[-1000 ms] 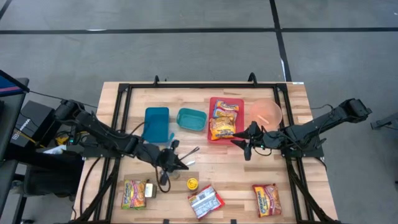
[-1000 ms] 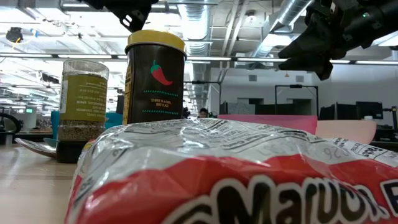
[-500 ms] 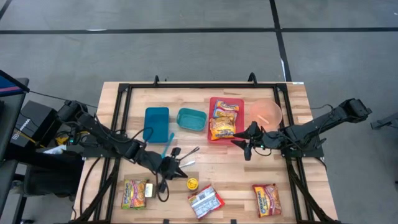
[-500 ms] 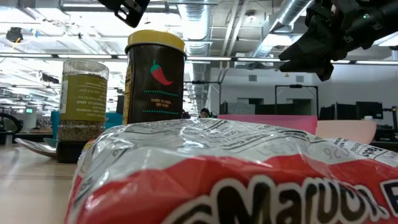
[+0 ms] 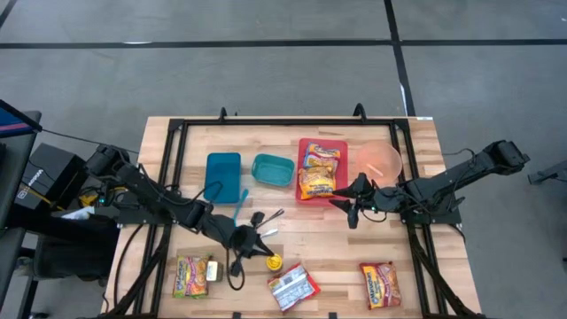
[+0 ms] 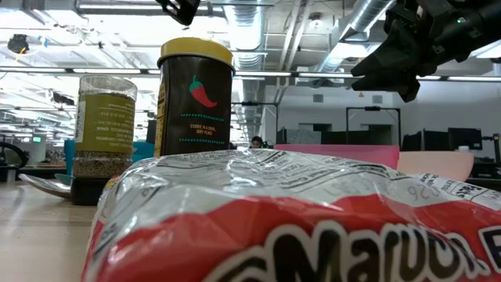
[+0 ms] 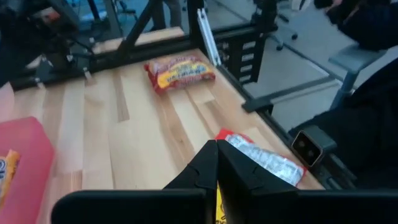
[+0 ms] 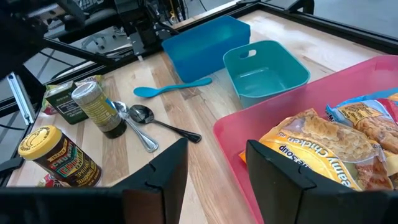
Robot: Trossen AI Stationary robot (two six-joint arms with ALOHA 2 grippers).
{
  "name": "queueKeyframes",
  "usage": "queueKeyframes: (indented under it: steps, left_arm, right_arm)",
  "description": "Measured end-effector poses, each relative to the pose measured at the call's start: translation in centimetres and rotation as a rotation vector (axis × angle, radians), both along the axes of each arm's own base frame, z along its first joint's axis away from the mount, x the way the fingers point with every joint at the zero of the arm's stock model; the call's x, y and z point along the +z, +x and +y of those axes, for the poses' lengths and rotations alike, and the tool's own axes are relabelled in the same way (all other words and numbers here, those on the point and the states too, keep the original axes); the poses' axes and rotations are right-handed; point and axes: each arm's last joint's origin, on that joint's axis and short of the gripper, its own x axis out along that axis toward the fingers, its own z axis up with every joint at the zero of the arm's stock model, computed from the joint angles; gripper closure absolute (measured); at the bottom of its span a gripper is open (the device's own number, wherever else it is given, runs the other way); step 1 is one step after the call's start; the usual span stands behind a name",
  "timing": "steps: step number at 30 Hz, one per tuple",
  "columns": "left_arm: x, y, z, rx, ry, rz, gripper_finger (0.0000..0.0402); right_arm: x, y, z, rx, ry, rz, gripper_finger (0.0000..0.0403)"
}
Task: Pick & Place Food Item
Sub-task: Put the yellow seasoning bottle into the blue bin
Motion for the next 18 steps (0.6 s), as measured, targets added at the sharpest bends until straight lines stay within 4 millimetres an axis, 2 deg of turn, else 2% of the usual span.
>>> queueKeyframes:
  steps: [7,18]
  left_arm:
    - [-0.5,1.5,-0.5,0.027,-0.002,0.129,0.0402]
    - [-0.2,1.5,-0.1,0.084,-0.092,0.171,0.0402]
  right_arm:
    - [0.0,0.0,0.0,0.0,0.0,0.0,0.0246]
    - [-0.1,0.0,0.0,0.003,-0.002,0.006,0.0246]
